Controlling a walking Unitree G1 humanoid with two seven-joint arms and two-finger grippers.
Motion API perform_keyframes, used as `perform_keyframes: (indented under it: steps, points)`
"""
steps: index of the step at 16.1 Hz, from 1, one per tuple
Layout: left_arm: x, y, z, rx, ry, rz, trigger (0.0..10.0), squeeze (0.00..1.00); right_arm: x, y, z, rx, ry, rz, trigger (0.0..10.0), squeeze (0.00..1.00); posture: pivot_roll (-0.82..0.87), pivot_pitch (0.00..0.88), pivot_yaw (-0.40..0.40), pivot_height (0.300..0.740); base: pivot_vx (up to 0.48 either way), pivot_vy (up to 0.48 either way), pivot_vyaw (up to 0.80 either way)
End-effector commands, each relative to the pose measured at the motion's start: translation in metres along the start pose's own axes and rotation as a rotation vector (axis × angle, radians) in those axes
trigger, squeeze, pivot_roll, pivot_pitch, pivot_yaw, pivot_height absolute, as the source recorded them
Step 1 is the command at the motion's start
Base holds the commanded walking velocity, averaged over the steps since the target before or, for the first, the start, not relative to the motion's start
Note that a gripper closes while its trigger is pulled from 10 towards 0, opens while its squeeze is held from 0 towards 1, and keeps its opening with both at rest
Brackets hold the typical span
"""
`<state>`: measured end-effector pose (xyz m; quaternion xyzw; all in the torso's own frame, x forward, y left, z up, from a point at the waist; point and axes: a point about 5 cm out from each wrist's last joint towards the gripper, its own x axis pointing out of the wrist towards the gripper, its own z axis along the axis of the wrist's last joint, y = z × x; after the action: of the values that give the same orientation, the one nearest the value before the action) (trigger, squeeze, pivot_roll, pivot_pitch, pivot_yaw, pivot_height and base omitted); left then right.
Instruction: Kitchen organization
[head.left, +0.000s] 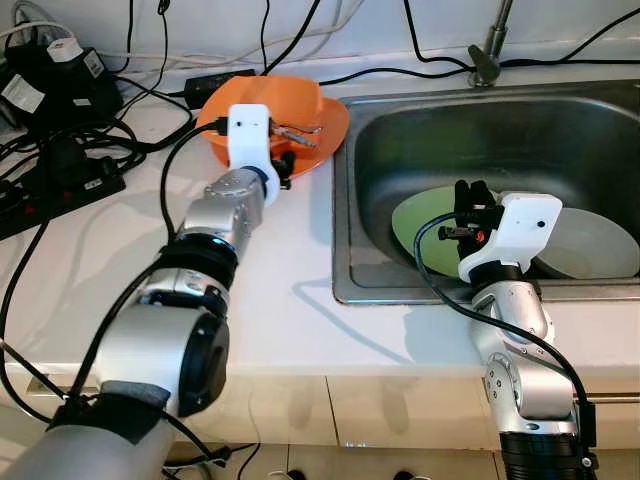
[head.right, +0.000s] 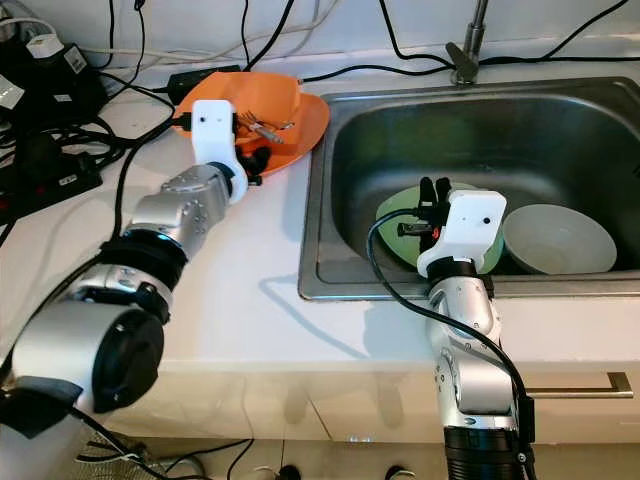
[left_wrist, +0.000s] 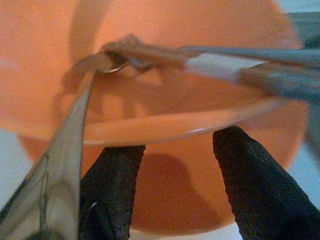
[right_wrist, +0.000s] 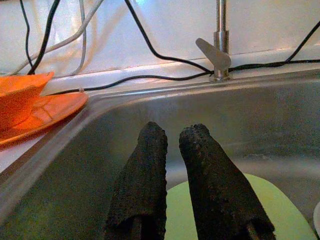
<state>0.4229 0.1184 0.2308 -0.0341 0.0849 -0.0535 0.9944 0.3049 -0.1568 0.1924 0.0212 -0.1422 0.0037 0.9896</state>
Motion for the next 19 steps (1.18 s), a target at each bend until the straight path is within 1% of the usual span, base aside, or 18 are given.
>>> perform_keyframes:
  steps: [1,3,5,8,10,11,14,16,19]
  points:
    - [0.000,0.009,-0.001,-0.018,0.020,0.042,10.0,0.00,-0.009,-0.001,-0.023,0.005,0.111,-0.009,10.0,0.00,-0.04,0.188,0.151,0.740,0.000,0.000,0.00]
    - [0.001,0.014,-0.008,-0.023,0.047,0.071,10.0,0.00,-0.011,-0.001,-0.025,0.004,0.121,-0.006,10.0,0.00,-0.04,0.192,0.149,0.740,0.000,0.000,0.00]
    - [0.001,0.012,-0.012,-0.019,0.065,0.065,10.0,0.00,-0.012,-0.002,-0.025,0.004,0.125,-0.005,10.0,0.00,-0.04,0.196,0.148,0.740,0.000,0.000,0.00]
    - [0.002,0.007,-0.018,0.014,0.091,0.032,10.0,0.00,-0.013,-0.001,-0.025,0.003,0.128,-0.002,10.0,0.00,-0.04,0.203,0.151,0.740,0.000,0.000,0.00]
    - [0.001,0.004,-0.021,0.031,0.107,0.006,10.0,0.00,-0.013,-0.003,-0.024,0.001,0.128,-0.010,10.0,0.00,-0.04,0.202,0.159,0.740,0.000,0.000,0.00]
    - [0.001,0.005,-0.026,0.036,0.128,-0.004,10.0,0.00,-0.013,-0.004,-0.025,0.001,0.127,-0.012,10.0,0.00,-0.03,0.199,0.162,0.740,0.000,0.000,0.00]
    - [-0.001,0.008,-0.040,0.043,0.168,-0.022,10.0,0.00,-0.007,-0.003,-0.020,0.008,0.104,-0.012,10.0,0.00,-0.02,0.193,0.161,0.740,0.000,0.000,0.00]
    - [-0.004,0.017,-0.046,0.049,0.183,-0.012,10.0,0.00,-0.004,-0.003,-0.018,0.006,0.093,0.000,10.0,0.00,-0.01,0.186,0.154,0.740,0.000,0.000,0.00]
    - [-0.010,0.025,-0.050,0.014,0.194,0.002,10.0,0.00,-0.002,0.000,-0.019,0.005,0.091,0.021,10.0,0.00,0.00,0.173,0.146,0.740,0.000,0.000,0.00]
